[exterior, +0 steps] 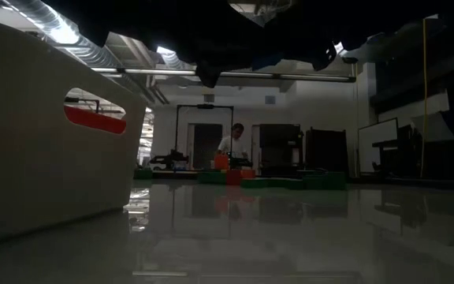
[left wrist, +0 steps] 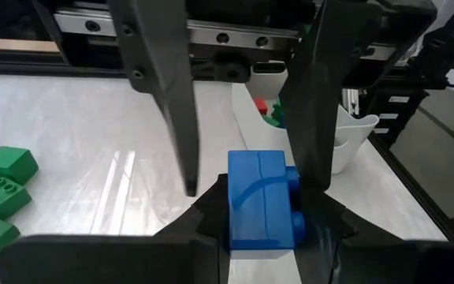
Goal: Sort blocks by size
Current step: Put the square blue game piece into the gray bin
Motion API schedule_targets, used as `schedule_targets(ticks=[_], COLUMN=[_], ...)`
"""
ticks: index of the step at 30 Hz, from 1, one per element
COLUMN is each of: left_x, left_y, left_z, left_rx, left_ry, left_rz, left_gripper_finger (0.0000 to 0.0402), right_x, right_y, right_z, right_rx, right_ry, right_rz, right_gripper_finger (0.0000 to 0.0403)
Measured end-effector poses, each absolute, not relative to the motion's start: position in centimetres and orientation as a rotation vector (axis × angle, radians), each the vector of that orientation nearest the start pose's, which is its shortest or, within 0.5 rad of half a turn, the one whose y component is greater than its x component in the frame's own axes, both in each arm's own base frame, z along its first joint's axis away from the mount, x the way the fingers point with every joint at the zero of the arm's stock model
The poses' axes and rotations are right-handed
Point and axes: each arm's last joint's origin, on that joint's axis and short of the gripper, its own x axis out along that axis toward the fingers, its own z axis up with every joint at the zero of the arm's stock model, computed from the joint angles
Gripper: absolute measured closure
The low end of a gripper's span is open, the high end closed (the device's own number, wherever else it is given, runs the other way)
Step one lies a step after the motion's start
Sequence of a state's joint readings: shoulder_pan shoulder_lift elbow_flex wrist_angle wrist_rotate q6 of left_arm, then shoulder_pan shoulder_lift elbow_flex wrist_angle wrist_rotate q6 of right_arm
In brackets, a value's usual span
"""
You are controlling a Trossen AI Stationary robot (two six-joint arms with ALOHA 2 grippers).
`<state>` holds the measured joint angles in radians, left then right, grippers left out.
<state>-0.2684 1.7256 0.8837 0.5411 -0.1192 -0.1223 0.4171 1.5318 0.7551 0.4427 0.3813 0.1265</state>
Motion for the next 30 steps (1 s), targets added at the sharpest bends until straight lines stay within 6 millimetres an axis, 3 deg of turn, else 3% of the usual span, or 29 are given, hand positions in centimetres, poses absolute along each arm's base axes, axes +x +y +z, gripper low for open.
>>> schedule_targets(ticks=[16, 20, 30], left_x=[34.83, 34.83, 34.84], left_y=[-9.31, -9.3, -9.28], left_z=[19.2, 19.2, 19.22], left_rx=[-0.043, -0.039, -0.039], left_ry=[0.313, 0.313, 0.31], left_rz=[-0.144, -0.145, -0.139], left_gripper_finger=[0.0319, 0.0319, 0.0319], right_x=[29.32, 29.33, 29.34], right_y=[11.99, 12.0, 11.96], right_z=[20.81, 20.81, 20.82], right_rx=[0.01, 0.013, 0.007], right_ry=[0.305, 0.308, 0.305], right_rz=[0.062, 0.075, 0.063], right_gripper_finger=[0.0328, 0.033, 0.0286])
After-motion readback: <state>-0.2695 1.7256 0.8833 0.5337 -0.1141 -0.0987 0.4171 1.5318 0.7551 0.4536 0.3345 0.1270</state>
